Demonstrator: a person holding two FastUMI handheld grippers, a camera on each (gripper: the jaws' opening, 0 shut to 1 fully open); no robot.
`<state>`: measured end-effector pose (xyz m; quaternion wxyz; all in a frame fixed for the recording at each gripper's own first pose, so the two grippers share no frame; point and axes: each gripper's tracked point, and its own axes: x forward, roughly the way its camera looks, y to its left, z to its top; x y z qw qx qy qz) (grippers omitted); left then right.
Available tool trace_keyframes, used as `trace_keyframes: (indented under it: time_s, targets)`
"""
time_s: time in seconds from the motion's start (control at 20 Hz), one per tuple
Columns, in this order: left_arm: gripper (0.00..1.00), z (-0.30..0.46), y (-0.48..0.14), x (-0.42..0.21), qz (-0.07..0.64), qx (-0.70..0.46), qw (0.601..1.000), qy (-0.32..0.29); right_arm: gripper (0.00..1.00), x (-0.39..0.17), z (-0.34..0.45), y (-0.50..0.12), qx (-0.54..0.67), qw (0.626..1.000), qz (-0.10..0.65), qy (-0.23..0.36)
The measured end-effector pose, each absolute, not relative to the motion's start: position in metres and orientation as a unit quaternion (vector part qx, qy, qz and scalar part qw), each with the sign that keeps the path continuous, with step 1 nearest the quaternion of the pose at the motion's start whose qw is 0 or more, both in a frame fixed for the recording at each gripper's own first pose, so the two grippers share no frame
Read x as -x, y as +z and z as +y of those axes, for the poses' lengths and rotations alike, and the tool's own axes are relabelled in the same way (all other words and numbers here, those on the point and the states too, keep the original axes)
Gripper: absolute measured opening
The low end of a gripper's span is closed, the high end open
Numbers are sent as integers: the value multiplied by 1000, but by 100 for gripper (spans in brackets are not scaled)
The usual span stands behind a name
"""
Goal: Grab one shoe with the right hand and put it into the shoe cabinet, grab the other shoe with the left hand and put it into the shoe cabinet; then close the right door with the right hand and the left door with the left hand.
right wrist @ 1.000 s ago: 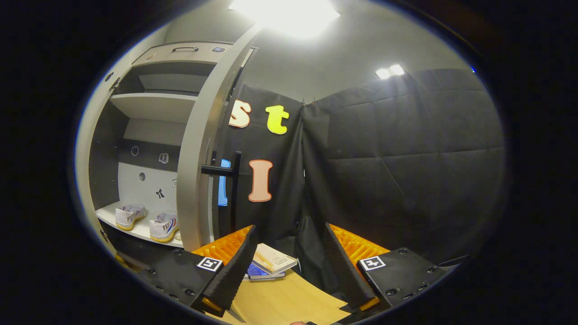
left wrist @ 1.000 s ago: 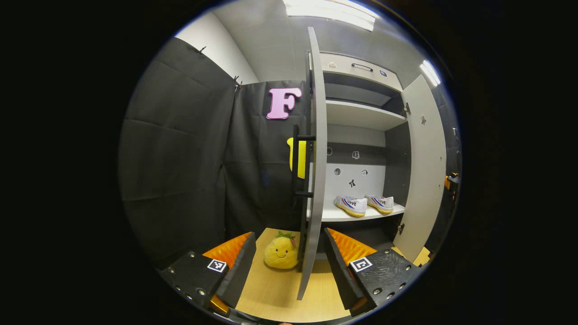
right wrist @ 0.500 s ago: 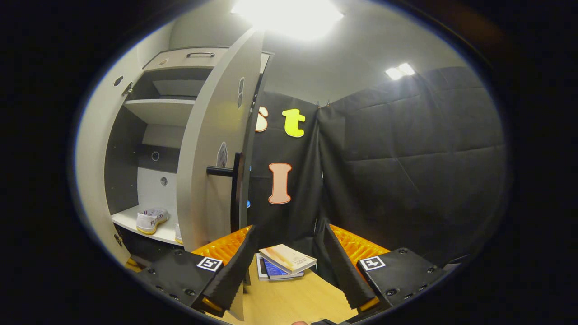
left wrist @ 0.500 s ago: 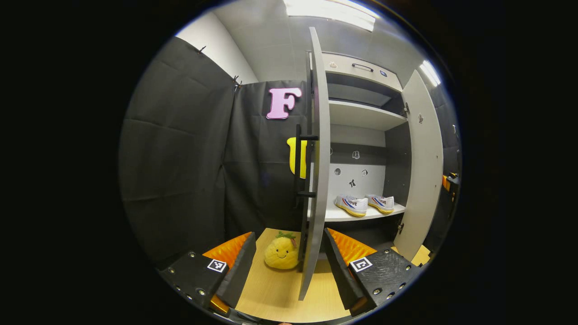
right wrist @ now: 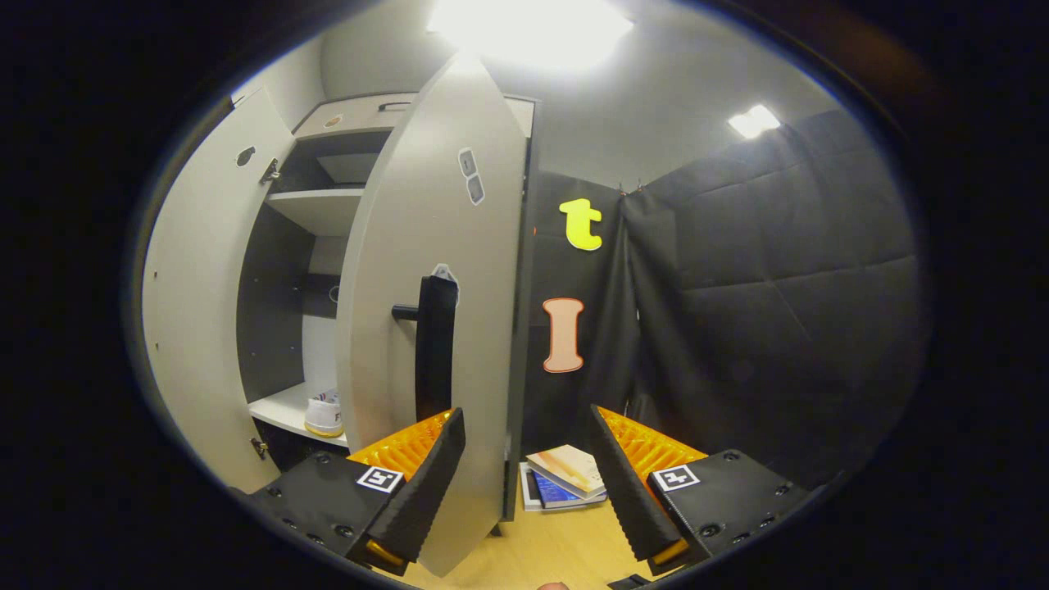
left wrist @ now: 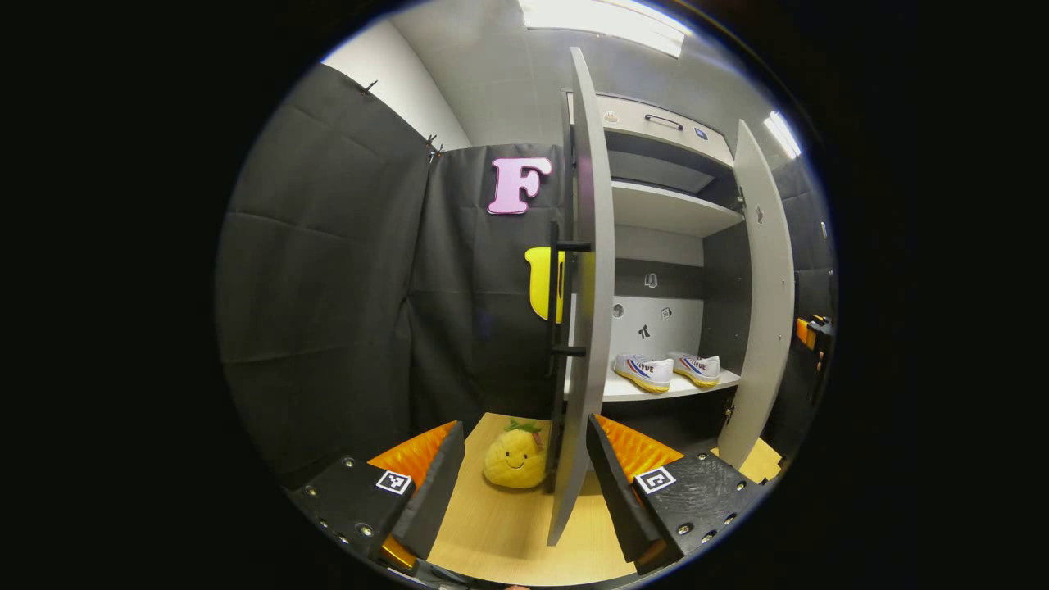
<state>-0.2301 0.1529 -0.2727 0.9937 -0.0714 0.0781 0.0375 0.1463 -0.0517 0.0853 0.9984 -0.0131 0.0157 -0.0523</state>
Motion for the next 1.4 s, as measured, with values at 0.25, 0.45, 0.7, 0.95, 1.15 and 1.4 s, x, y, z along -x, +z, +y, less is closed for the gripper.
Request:
trace_keyframes:
  time_s: [0.25, 0.45, 0.7, 0.95, 1.15, 1.4]
  targets:
    - [80, 173, -275, 239, 82, 72, 992, 59, 92, -171, -3, 87, 29, 999, 15, -5]
    - [80, 182, -279, 246, 86, 73, 991, 74, 95, -188, 16, 87, 30, 999, 16, 5]
    - [80, 186, -282, 247, 89, 72, 990, 85, 95, -196, 23, 85, 19, 999, 21, 18]
    - [80, 189, -275, 231, 85, 65, 990, 88, 96, -187, 19, 82, 8, 999, 16, 32]
    - [80, 200, -260, 204, 70, 65, 991, 95, 98, -171, 0, 79, 14, 999, 10, 28]
    - [80, 223, -240, 169, 49, 56, 991, 114, 98, -153, -28, 66, 12, 1000, 22, 16]
